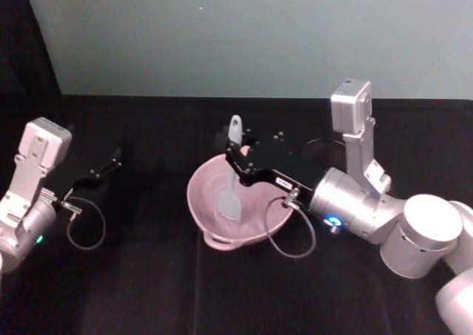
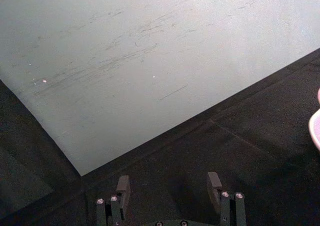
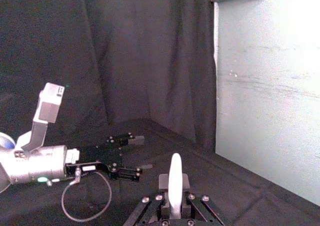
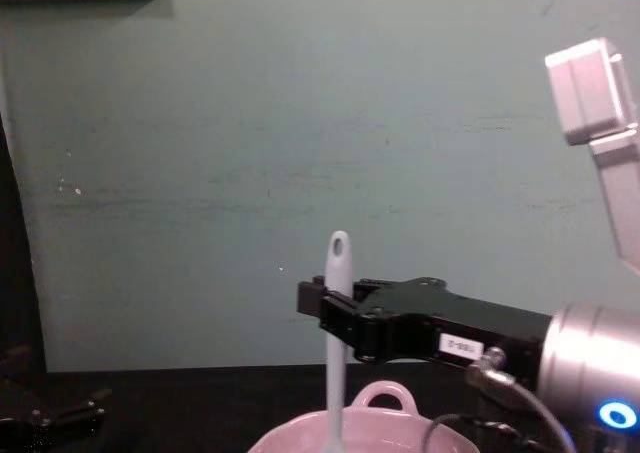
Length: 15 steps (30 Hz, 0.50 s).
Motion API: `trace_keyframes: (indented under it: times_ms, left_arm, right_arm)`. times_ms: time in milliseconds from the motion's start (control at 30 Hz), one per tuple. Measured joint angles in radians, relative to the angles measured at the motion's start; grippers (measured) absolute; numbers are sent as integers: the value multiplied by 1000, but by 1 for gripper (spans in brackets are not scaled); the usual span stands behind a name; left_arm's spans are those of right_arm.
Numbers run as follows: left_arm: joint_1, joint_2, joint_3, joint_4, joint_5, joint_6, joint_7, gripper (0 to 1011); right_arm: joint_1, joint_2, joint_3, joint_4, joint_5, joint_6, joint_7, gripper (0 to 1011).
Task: Use the one hand to pick up the spoon and stir the clear water in the bowl.
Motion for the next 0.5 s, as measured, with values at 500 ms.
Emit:
trace_keyframes:
  times_ms: [500]
  left_arm:
    - [0, 0, 0, 0, 0, 0, 0, 1011]
  right_arm:
    - [91, -119, -11, 176, -97, -98, -97, 117]
